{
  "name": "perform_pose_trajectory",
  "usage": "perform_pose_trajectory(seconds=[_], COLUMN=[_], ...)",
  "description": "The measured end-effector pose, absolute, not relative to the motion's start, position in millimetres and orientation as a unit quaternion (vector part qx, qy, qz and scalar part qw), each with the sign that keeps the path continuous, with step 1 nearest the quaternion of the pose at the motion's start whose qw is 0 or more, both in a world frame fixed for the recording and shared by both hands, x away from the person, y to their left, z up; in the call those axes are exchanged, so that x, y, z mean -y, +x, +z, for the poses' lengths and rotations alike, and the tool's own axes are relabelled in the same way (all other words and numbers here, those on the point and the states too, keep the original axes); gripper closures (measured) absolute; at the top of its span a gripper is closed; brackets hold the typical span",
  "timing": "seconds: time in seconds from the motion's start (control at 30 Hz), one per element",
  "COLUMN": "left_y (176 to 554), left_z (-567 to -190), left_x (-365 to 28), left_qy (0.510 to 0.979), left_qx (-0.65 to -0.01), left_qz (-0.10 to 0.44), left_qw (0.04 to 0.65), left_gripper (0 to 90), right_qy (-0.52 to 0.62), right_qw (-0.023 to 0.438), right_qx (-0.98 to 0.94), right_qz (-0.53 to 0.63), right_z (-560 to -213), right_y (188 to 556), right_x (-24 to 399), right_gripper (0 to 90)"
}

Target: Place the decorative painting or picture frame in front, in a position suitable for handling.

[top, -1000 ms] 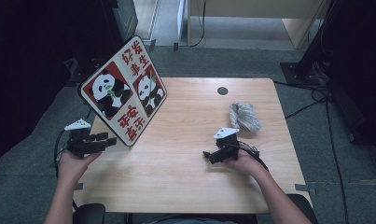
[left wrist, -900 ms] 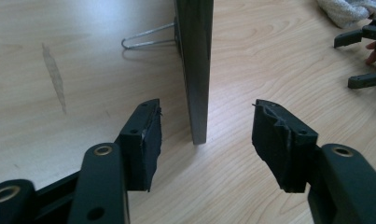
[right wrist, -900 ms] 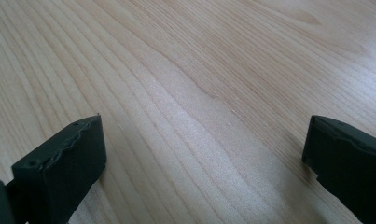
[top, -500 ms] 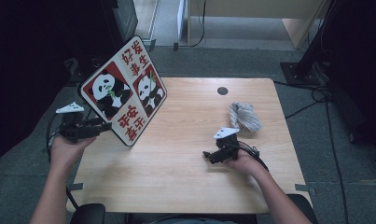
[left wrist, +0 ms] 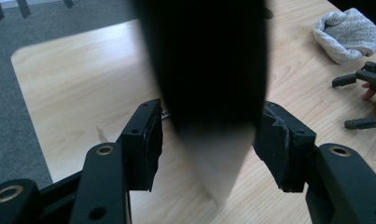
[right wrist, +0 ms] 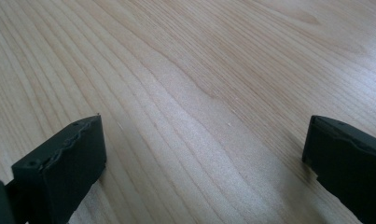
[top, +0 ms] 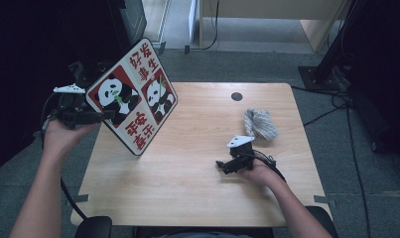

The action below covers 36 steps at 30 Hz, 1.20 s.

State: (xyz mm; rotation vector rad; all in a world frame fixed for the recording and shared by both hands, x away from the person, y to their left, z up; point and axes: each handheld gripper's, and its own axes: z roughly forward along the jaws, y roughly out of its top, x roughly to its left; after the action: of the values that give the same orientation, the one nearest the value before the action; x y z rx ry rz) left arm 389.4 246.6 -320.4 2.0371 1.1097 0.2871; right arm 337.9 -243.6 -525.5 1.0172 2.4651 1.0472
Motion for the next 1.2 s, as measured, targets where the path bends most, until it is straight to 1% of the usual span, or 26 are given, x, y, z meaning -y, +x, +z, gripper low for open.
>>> perform_pose_trajectory(seconds=[0.53, 0.6, 0.87, 1.03, 1.13, 1.17, 1.2], left_y=[433, 439, 464, 478, 484, 486, 487], left_z=[-277, -271, -252, -248, -248, -248, -248], left_x=[-234, -234, -227, -220, -216, -215, -215], left_qy=[0.821, 0.822, 0.832, 0.837, 0.841, 0.842, 0.843], left_qx=[-0.425, -0.426, -0.429, -0.427, -0.425, -0.427, -0.426], left_qz=[0.111, 0.101, 0.097, 0.091, 0.087, 0.084, 0.083], left_qw=[0.364, 0.365, 0.337, 0.331, 0.322, 0.319, 0.318], left_gripper=[43.8, 43.9, 45.0, 47.9, 52.3, 55.0, 55.0], right_qy=[0.351, 0.351, 0.351, 0.353, 0.355, 0.355, 0.355], right_qw=[0.137, 0.137, 0.137, 0.137, 0.137, 0.137, 0.137], right_qx=[-0.853, -0.853, -0.853, -0.852, -0.852, -0.852, -0.852], right_qz=[0.361, 0.361, 0.361, 0.361, 0.360, 0.360, 0.360], right_z=[-525, -525, -525, -525, -525, -525, -525], right_y=[338, 338, 338, 338, 337, 337, 337], right_x=[244, 244, 244, 244, 243, 243, 243], right_gripper=[0.0, 0.0, 0.0, 0.0, 0.0, 0.0, 0.0])
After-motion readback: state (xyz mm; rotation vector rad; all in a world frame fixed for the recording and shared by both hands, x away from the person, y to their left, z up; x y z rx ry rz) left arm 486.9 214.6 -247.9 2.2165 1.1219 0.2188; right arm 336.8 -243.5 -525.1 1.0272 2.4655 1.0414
